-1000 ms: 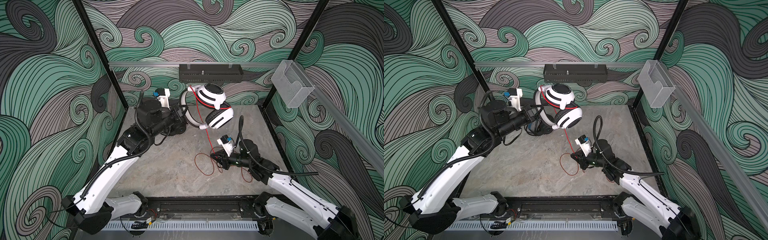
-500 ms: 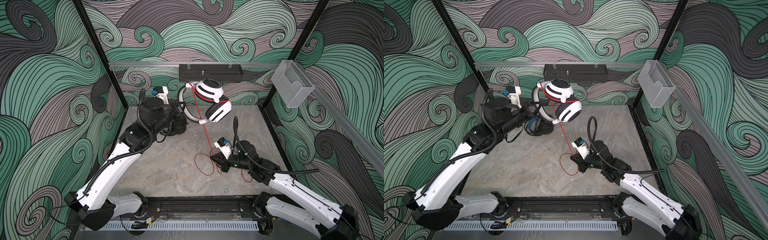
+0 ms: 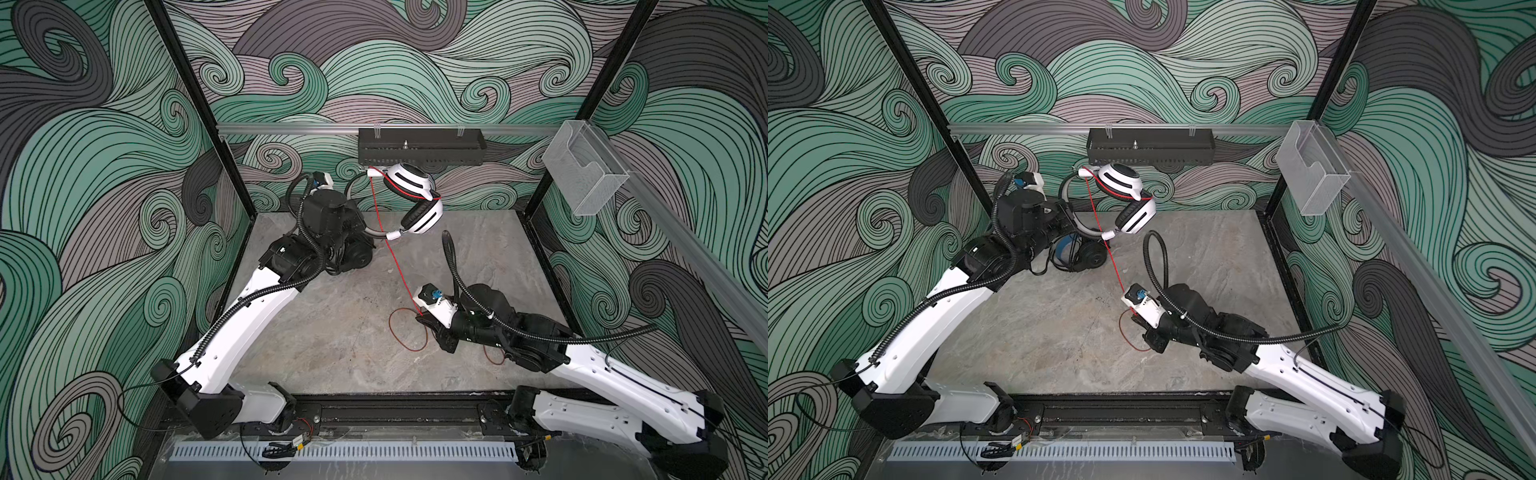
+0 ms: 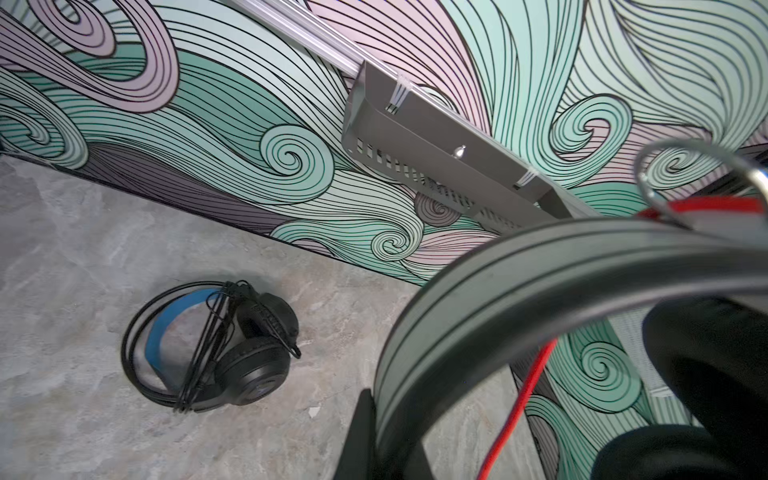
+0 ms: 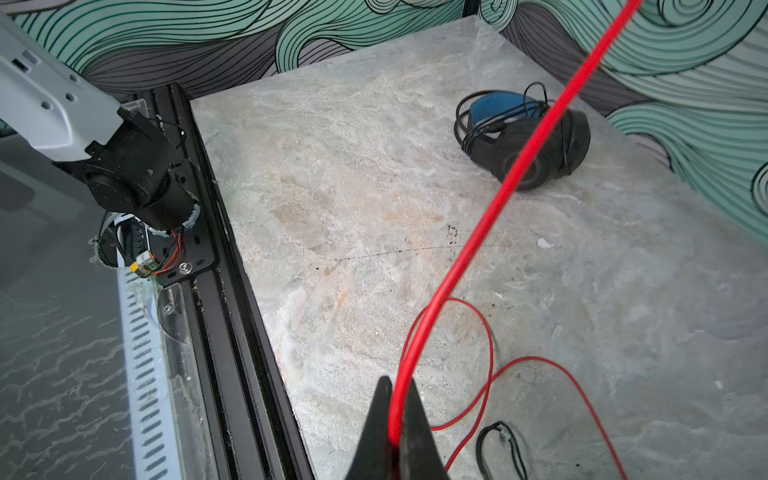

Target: Wrap the headphones

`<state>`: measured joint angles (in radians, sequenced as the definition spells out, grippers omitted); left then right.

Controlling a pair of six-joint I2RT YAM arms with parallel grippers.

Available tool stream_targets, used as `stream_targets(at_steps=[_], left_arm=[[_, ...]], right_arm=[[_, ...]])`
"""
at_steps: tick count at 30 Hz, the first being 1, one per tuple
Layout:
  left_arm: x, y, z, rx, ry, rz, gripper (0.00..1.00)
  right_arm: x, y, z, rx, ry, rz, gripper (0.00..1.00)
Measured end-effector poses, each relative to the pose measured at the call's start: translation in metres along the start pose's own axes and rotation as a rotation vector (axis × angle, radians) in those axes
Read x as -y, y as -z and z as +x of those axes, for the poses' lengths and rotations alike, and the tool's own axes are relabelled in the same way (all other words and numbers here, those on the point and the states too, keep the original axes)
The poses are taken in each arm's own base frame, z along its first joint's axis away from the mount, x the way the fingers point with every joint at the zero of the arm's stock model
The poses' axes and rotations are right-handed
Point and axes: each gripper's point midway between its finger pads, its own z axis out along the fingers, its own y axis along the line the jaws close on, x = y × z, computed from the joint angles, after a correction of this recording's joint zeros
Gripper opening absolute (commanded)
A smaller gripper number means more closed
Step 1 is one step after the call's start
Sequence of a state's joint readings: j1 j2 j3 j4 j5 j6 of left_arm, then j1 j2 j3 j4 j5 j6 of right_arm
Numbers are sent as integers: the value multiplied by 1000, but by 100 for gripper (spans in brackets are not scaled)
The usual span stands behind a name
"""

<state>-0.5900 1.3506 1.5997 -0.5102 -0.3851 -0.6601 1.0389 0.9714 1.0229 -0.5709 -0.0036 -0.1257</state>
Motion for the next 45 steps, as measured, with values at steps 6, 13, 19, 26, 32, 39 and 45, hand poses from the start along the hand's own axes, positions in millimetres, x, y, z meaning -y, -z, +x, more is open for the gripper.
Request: stream_targets(at_steps=[6, 13, 19, 26, 32, 39, 45], left_arm=[[-12, -4, 3, 9, -80, -63, 0], [-30, -12, 21, -15, -184, -132, 0], [-23, -9, 45, -32, -396, -154, 0], [-23, -7, 98, -138, -689, -126, 0], [-30, 12, 136, -253, -883, -13, 0], [-33, 36, 157, -315, -999, 95, 0], [-42, 43, 146, -277, -1027, 54, 0]], right_arm=[[-7, 5, -20, -24, 125, 29, 0], [-7, 15, -53, -13, 220, 59, 0], [-1, 21, -98, 2, 308, 109, 0], [15, 20, -114, -59, 411, 195, 0], [29, 18, -98, -151, 489, 241, 0], [41, 23, -89, -203, 552, 274, 0], [43, 20, -78, -249, 602, 278, 0]])
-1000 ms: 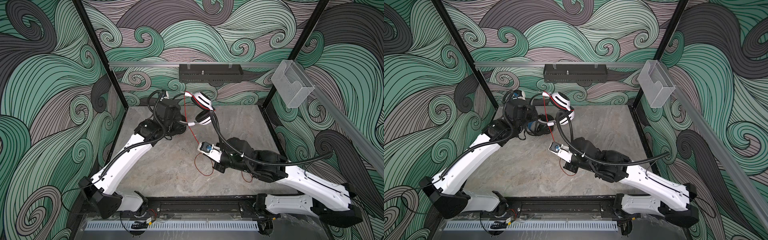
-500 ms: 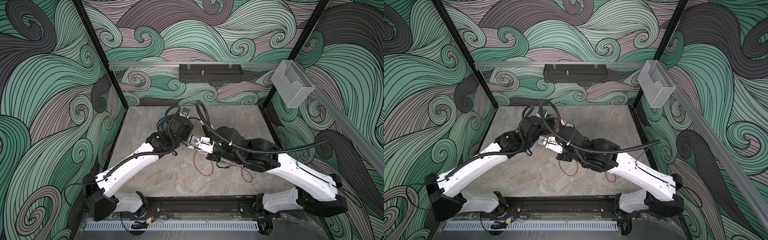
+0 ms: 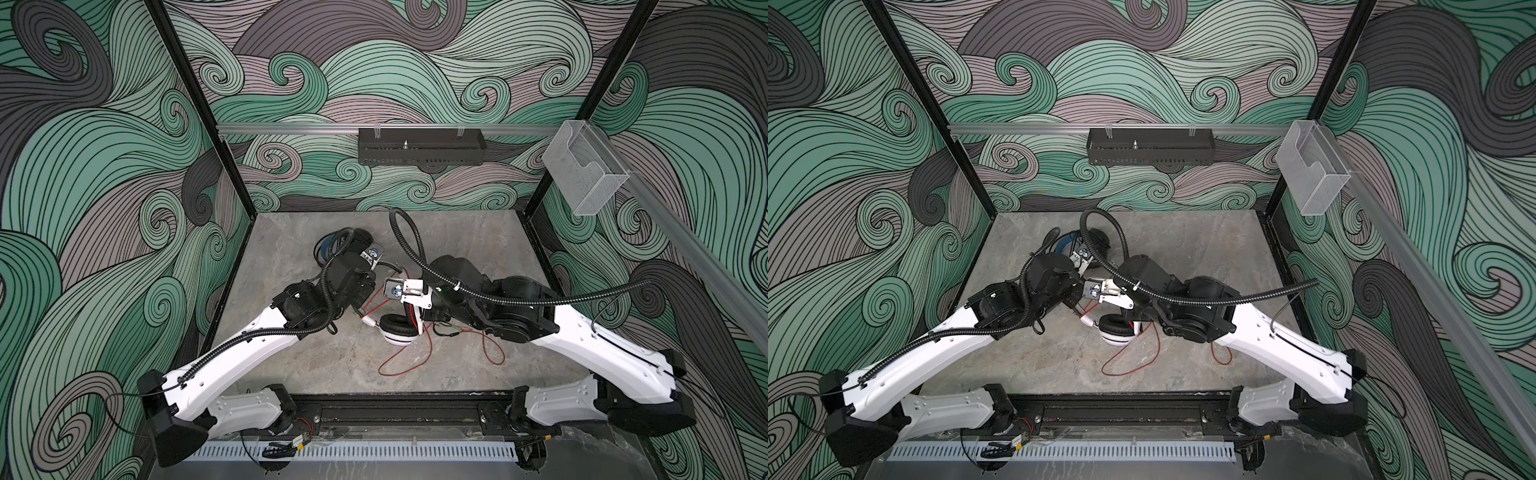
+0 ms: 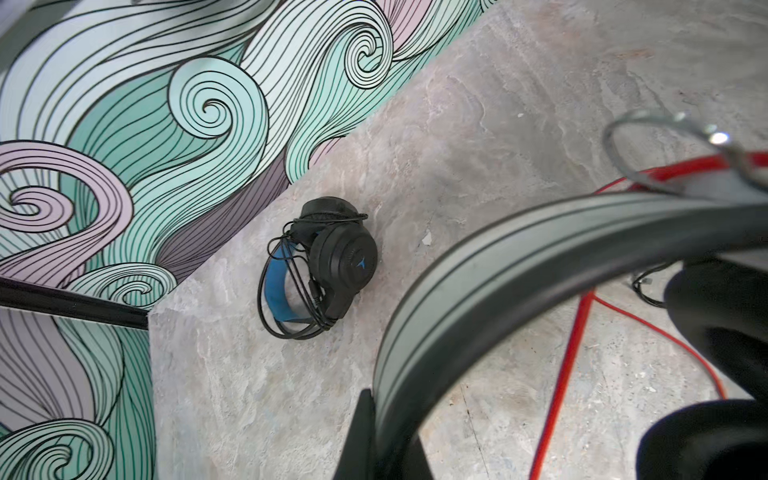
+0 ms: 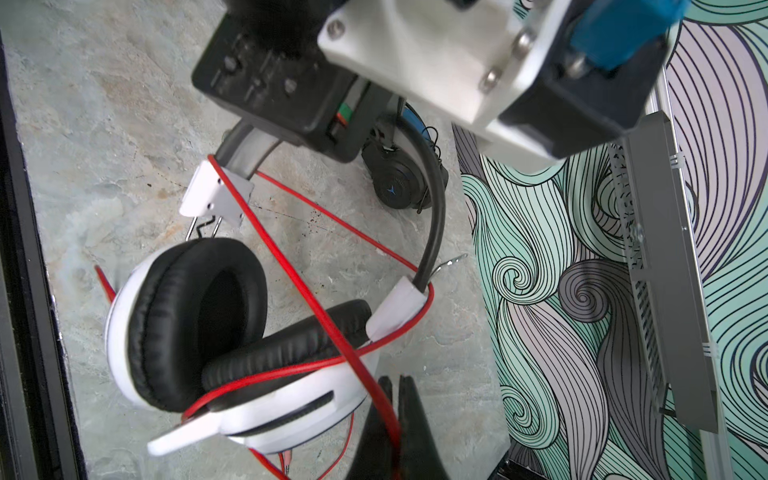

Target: Wrap the headphones

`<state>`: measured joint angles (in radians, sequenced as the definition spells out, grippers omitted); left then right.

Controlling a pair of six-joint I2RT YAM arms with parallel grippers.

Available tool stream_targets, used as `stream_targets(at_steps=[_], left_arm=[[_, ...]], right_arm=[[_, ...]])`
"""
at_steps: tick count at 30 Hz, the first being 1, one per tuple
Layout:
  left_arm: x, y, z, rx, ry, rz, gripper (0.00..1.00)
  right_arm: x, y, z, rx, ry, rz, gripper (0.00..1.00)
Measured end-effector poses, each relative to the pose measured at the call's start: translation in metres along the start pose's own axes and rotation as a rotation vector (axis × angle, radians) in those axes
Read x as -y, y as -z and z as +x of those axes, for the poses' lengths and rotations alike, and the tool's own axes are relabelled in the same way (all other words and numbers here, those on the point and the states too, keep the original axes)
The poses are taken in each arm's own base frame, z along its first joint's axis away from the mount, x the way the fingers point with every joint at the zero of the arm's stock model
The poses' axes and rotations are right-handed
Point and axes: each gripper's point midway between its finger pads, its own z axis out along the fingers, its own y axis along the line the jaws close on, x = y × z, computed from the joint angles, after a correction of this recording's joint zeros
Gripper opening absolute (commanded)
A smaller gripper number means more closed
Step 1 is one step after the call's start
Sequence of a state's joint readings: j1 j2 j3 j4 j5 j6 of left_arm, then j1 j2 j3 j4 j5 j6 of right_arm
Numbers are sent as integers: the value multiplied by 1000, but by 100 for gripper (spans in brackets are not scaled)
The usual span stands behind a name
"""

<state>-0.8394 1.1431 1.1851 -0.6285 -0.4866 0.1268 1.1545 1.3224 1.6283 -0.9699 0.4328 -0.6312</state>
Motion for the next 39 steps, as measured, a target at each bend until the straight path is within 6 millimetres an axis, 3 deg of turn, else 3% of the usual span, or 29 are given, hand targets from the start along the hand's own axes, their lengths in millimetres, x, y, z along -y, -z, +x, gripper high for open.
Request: stream_targets(at_steps=[4, 13, 20, 26, 31, 37, 39], left_arm=[[-1, 3, -1, 9, -24, 1, 0], [31, 14, -11, 49, -89, 208, 0], [37, 28, -24, 88, -70, 283, 0], [37, 38, -32, 103, -37, 315, 0], [44, 49, -26, 82, -24, 381, 0], [37, 65, -48, 130, 63, 400, 0], [34, 70, -56, 150, 97, 406, 0]], right_arm=[[3, -1, 4, -20, 25, 20, 0], [20, -8, 20, -57, -8, 45, 1], [26, -15, 31, -34, -96, 35, 4], [39, -11, 37, 52, -230, 55, 15], [55, -5, 48, 131, -335, 107, 20], [51, -14, 45, 231, -420, 66, 25], [49, -18, 44, 256, -449, 49, 34]])
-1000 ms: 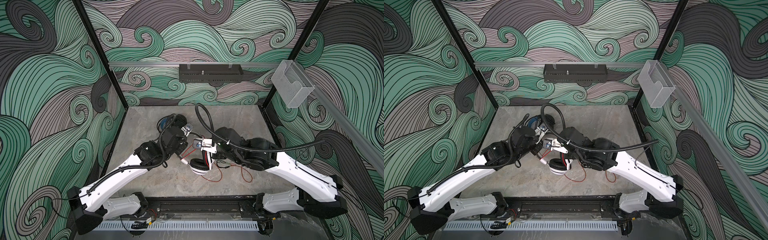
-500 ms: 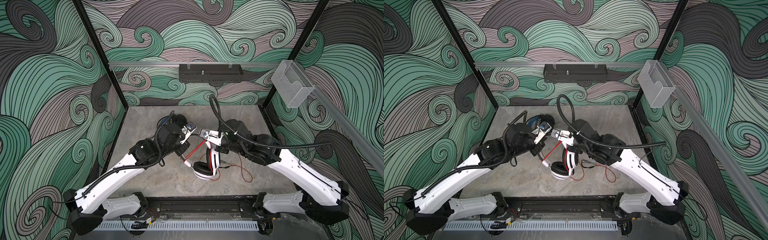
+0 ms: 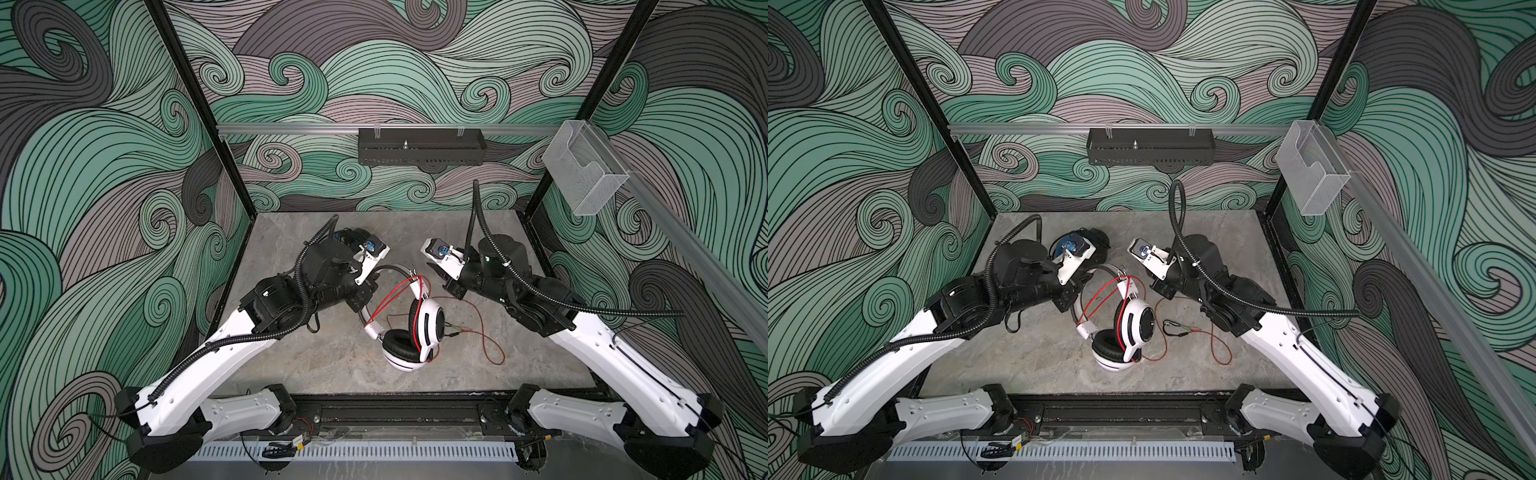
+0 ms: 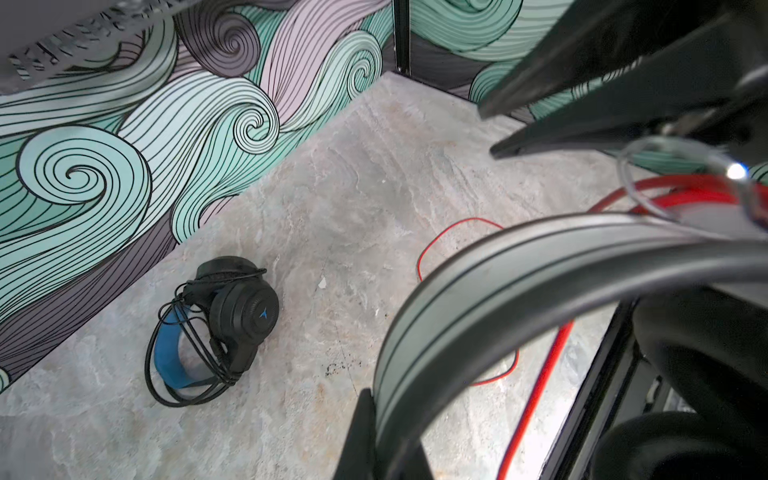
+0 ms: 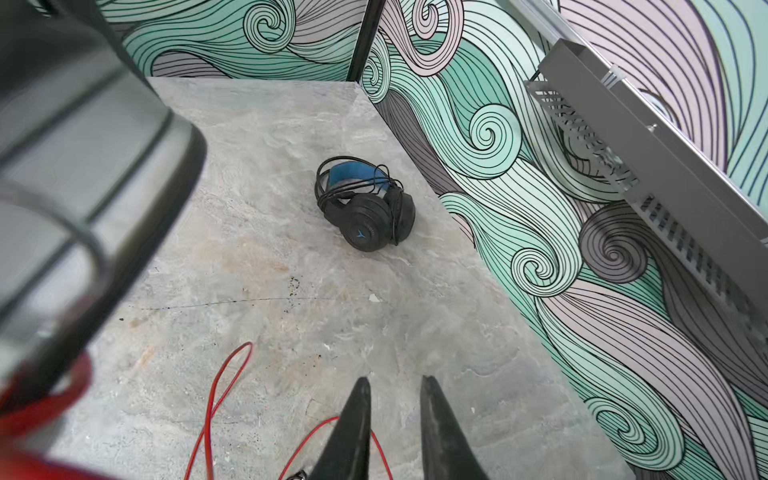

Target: Wrap the headphones

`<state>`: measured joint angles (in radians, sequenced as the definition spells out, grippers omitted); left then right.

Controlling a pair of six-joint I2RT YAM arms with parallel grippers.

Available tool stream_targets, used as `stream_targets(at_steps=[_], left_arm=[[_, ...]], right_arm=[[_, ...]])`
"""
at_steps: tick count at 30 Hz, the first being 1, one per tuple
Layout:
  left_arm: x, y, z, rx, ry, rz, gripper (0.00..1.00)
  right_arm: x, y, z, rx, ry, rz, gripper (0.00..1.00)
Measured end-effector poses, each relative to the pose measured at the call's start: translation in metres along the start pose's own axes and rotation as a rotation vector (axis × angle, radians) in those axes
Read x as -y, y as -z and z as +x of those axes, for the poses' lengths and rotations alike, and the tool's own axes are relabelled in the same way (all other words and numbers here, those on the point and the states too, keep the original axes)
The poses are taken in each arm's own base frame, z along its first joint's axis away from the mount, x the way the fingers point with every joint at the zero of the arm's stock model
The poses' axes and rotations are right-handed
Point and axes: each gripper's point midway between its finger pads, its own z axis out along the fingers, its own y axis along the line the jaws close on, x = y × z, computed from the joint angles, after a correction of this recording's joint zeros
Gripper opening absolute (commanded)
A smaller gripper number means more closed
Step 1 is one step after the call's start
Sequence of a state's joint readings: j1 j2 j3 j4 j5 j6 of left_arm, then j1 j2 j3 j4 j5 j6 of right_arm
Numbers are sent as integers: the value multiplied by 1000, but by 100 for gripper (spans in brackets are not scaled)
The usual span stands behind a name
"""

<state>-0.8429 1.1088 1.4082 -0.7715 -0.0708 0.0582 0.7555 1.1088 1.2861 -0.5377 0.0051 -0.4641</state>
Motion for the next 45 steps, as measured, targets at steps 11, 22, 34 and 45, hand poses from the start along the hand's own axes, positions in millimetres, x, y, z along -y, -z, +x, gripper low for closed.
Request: stream_targets(at_steps=[11, 22, 34, 45], left_arm=[[-1, 23, -38, 83, 96, 14, 0], [1, 42, -75, 164, 194, 51, 0], [2, 33, -82, 173, 270, 66, 0], [-1, 32, -100, 241, 347, 74, 0]], right_arm=[[13, 39, 7, 168, -241, -5, 84], [-35, 18, 33, 248, -518, -225, 88], [-46, -19, 24, 317, -731, -382, 88], [-69, -69, 41, 246, -802, -483, 66]])
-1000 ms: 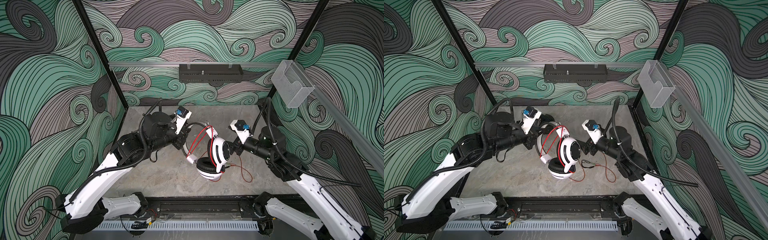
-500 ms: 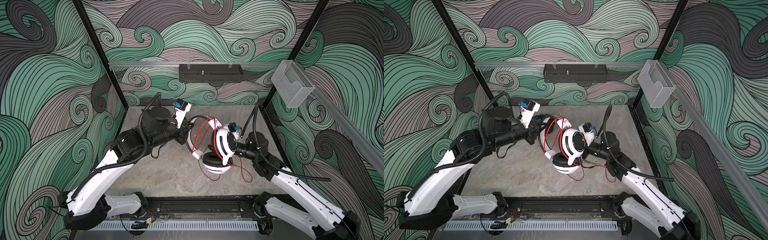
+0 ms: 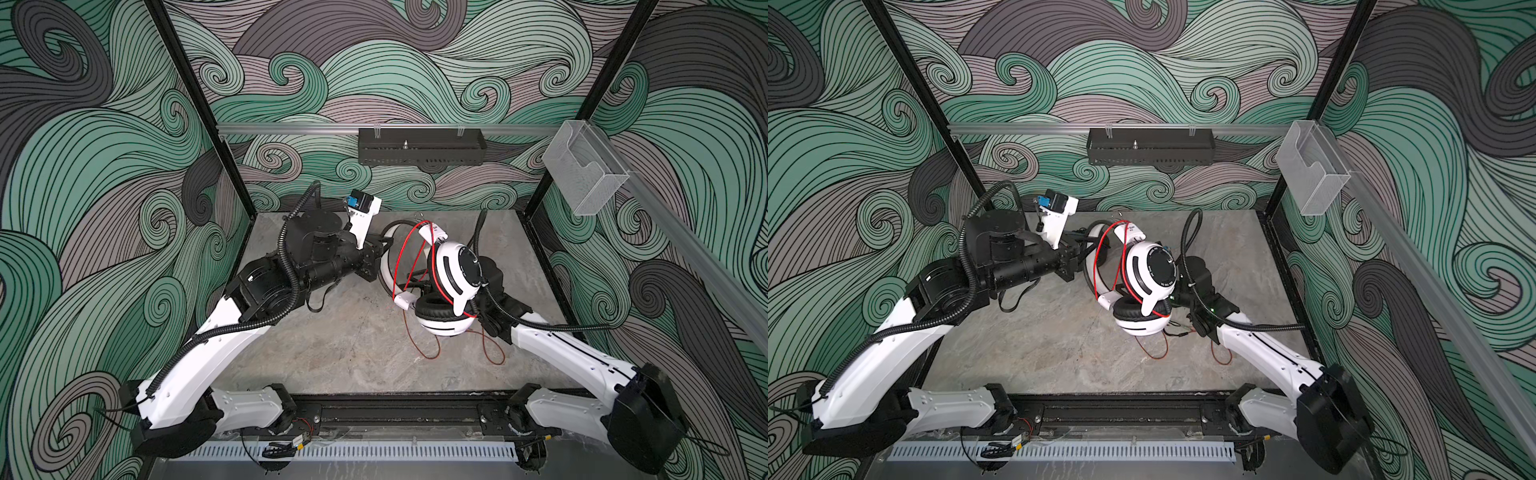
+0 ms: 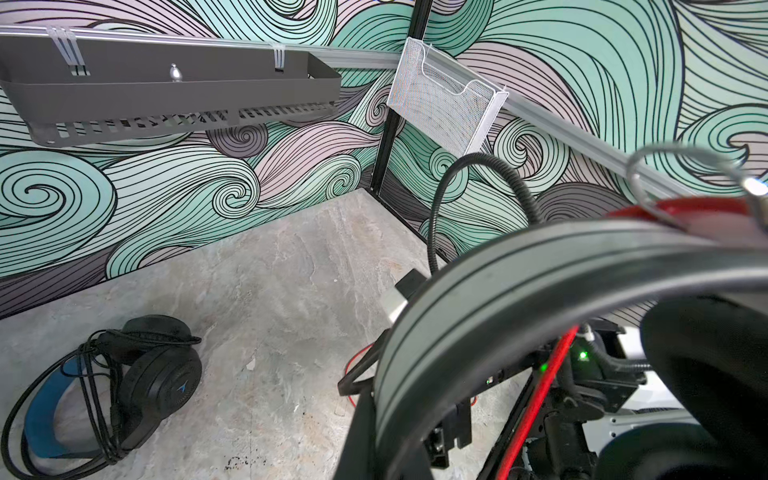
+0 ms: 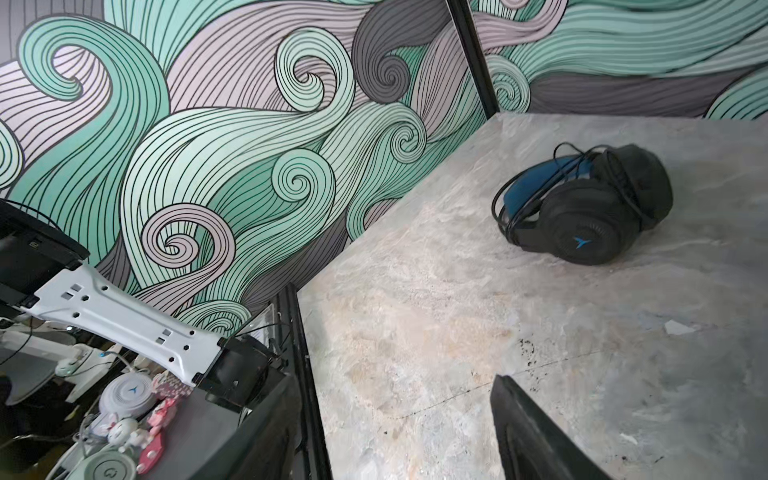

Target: Wrap the headphones

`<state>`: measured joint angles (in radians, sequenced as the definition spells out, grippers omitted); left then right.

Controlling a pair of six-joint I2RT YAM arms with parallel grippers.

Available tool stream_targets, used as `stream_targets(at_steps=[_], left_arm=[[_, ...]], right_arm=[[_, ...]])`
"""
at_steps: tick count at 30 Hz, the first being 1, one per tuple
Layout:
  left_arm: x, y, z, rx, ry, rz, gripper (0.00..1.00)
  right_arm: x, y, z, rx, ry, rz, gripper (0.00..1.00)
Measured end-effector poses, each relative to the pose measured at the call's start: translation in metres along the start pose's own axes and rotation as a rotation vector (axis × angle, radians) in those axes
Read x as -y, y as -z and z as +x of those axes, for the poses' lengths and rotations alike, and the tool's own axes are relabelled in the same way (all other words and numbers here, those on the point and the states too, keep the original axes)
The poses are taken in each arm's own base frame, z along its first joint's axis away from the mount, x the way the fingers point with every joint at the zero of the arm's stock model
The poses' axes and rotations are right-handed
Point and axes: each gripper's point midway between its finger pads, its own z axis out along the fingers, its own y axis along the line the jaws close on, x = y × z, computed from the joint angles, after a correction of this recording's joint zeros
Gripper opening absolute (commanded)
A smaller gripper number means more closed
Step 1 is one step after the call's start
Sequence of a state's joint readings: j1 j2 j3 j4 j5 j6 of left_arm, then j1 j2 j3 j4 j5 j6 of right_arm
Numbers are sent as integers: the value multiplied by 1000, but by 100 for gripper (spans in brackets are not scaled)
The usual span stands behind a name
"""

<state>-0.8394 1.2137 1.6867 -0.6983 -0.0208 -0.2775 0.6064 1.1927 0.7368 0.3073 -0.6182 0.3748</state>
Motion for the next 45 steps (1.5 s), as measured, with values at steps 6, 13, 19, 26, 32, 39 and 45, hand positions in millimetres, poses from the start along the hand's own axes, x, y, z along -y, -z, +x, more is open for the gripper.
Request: stream_targets(at_steps=[6, 13, 19, 26, 32, 39, 45], left_arm=[[-5, 0, -11, 43, 53, -10, 0], [-8, 1, -19, 66, 86, -15, 0], [-13, 2, -22, 73, 113, -25, 0], [-18, 3, -27, 91, 138, -35, 0], [-24, 3, -30, 102, 161, -47, 0], [-39, 7, -36, 127, 219, -76, 0], [-82, 20, -48, 209, 336, -222, 0]], right_arm=[[6, -6, 23, -31, -37, -14, 56], [11, -22, 41, -74, -70, -48, 47], [15, -32, 59, -112, -98, -65, 46], [12, -44, 76, -152, -105, -92, 43], [14, -56, 102, -220, -134, -103, 36], [13, -56, 112, -253, -136, -111, 2], [9, -41, 125, -331, -66, -42, 0]])
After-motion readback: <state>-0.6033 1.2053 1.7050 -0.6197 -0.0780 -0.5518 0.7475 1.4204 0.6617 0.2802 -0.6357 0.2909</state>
